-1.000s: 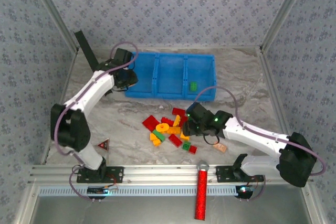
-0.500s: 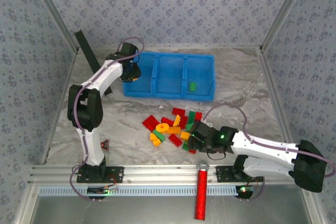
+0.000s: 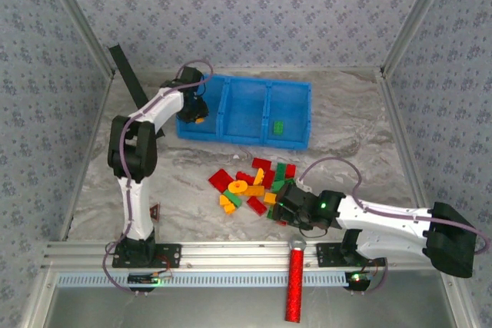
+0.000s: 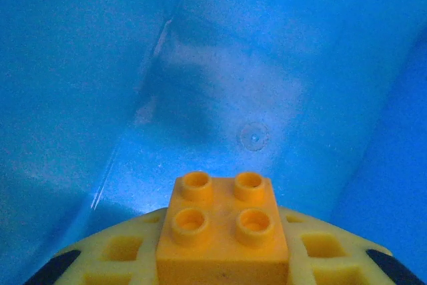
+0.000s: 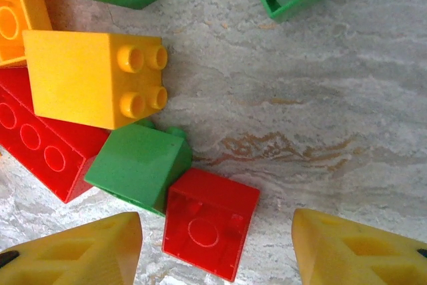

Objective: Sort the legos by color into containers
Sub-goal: Place the lego in the container, then pick up the legos from the bottom-center of the table, then place the legos at the bottom-center of the table.

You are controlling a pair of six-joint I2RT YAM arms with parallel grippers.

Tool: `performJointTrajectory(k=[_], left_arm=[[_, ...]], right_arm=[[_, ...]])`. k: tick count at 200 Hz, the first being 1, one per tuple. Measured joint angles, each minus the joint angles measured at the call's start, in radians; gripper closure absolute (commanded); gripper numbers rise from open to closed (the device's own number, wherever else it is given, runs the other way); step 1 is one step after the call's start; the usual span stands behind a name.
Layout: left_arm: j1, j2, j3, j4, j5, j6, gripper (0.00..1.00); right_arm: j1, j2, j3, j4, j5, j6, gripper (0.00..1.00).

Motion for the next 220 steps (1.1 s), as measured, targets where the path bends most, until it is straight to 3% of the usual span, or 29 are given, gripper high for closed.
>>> performJointTrajectory(k=[71,123,160,220], left_arm=[[-0.002,0.000,0.000,0.002,0.011,-0.002,0.54],[-0.004,-0.023,0.000,0.001,0.027,0.000,0.48],[-0.013,-0.101,0.000,-0.006,0.026,0.010,0.45],[-0.047,-0.236,-0.003,-0.016,0.047,0.047,0.43]], right_arm=[[0.000,0.052,-0.021,0.038,0.001,0.016,0.41],[0.003,0.078,-0.016,0.055,0.018,0.019,0.58],[0.003,0.067,-0.013,0.038,0.027,0.003,0.63],[-0.004,-0.011,0.059,-0.159,0.026,-0.091,0.65]])
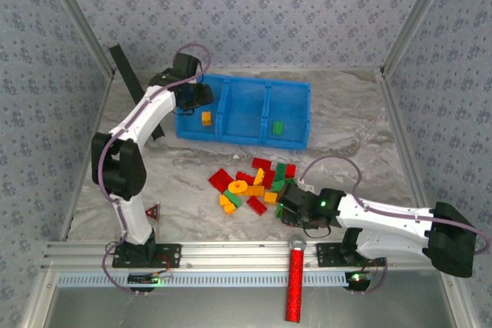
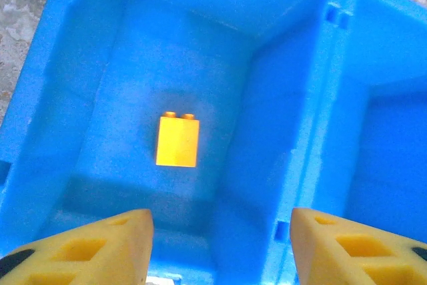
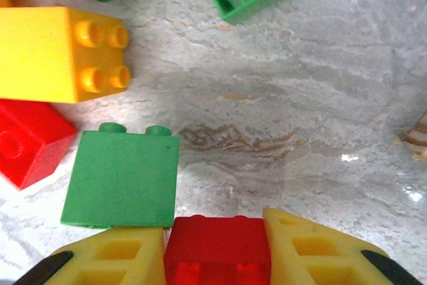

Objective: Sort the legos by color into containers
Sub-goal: Place the legos at the bottom-center of the table, then pick up the lego from the bottom-center of the table.

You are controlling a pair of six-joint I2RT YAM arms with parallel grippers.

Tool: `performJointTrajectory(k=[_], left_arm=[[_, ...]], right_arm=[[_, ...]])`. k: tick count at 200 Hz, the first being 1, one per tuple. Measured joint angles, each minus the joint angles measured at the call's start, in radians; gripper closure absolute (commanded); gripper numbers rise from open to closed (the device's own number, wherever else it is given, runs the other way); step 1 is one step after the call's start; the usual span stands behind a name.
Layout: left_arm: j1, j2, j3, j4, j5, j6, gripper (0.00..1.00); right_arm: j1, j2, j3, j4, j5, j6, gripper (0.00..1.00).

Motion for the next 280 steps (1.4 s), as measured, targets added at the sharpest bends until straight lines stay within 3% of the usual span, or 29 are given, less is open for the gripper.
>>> performJointTrajectory(k=[81,203,280], left_arm=[[-0.001,-0.087,-0.131,-0.003,0.006,0.024,0.41],[-0.001,-0.151,-0.151,-0.008,0.006,0.047,0.38],[-0.001,-0.163,-0.159,-0.025,0.018,0.051,0.38]], right_arm=[[-0.085,0.050,0.035,-0.014,-0.012,-0.140,0.58],[-0.084,0.126,-0.008,0.077,-0.054,-0.196,0.41],[-0.060,0.142,-0.030,0.114,-0.055,-0.183,0.63]])
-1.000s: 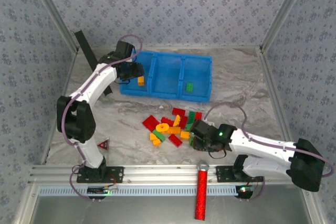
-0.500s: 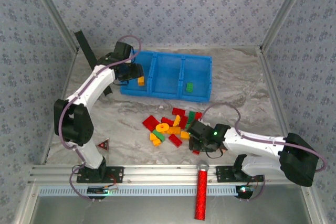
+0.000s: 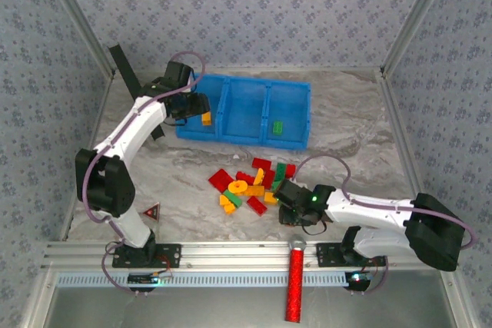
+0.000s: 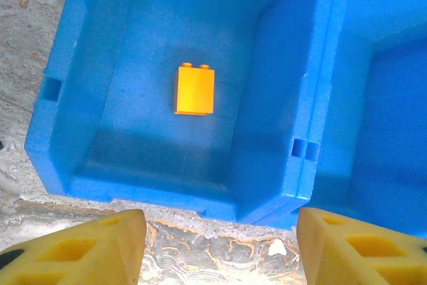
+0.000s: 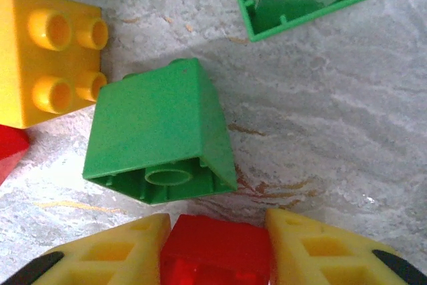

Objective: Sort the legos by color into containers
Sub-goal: Pick up the lego from the bottom-center of the table, then place the lego in the container.

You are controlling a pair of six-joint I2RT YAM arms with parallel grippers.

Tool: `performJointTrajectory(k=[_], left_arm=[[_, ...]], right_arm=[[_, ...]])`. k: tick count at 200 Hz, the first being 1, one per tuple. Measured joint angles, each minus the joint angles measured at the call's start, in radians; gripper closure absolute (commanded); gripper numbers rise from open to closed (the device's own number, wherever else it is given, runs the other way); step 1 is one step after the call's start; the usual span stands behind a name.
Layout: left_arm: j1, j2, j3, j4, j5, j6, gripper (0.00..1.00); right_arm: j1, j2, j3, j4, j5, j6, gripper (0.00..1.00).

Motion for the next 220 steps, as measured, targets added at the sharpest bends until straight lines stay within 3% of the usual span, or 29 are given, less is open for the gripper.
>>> performJointTrajectory(k=[70,117,184,220], left_arm=[[-0.010,-0.100,-0.048,-0.051,0.006,0.014,0.36],[-0.060,-0.283,-0.261,-0.102,0.007,-0.051,0.33],[-0.129,-0.460,-0.527,-0.102,0.071,-0.232,0.30],[-0.226,-0.486,-0.619,-0.076,0.096,-0.343,0.29]], right_arm=[[0.011,-0.037,0.102,-0.154,-0.051,-0.051,0.65],[-0.063,-0.039,0.296,-0.279,-0.081,-0.185,0.65],[-0.278,0.161,0.640,-0.322,-0.057,-0.497,0.65],[-0.308,0.334,0.887,-0.274,-0.015,-0.660,0.65]])
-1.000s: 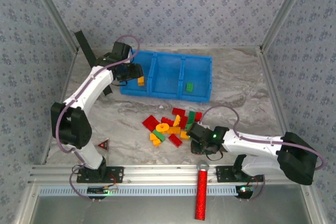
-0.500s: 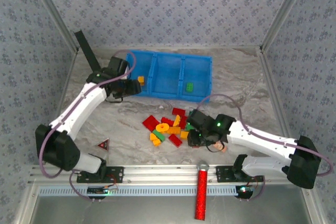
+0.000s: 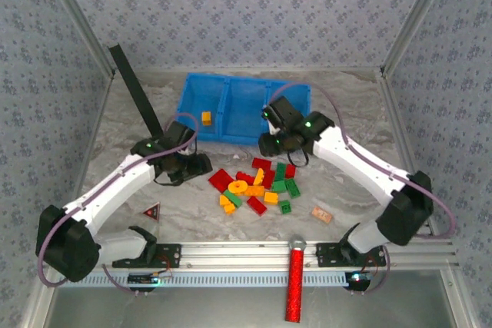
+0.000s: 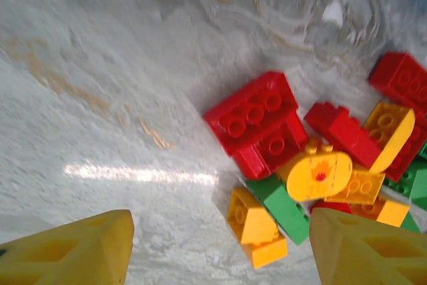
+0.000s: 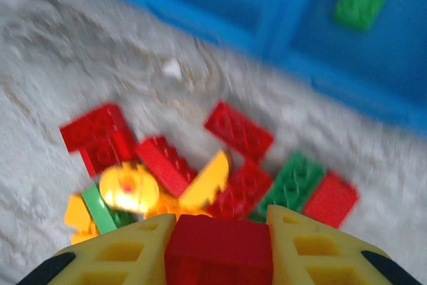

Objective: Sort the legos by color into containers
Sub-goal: Place the lego in the container.

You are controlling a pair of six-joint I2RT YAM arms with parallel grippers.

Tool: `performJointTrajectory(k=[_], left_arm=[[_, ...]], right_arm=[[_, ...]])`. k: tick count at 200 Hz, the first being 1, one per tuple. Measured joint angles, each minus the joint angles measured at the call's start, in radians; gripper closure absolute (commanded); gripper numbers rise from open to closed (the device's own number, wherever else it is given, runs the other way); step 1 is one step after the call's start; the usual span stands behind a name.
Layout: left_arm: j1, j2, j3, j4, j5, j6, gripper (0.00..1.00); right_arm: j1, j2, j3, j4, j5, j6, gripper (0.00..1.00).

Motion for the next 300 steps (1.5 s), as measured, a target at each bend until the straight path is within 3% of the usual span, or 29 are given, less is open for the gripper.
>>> performJointTrajectory(k=[65,144,231,300], left_arm=[[-0.177,0.005,-0.112,0.095,0.028,-0.178,0.31],[-0.309,0.105,-0.114,0.109,0.015,-0.180,0.33],[-0.339,0.215,-0.106,0.110,-0.019,-0.149,0.33],[-0.339,0.256,-0.071,0.115,-0.018,-0.141,0.34]], right_arm=[[-0.009,0.352,0.380,0.114,0.077,-0.211,0.64],[-0.056,0.715,0.660,0.127,0.040,-0.254,0.63],[-0.095,0.827,0.737,0.111,0.006,-0.246,0.58],[-0.098,0.838,0.682,0.125,0.006,-0.234,0.44]])
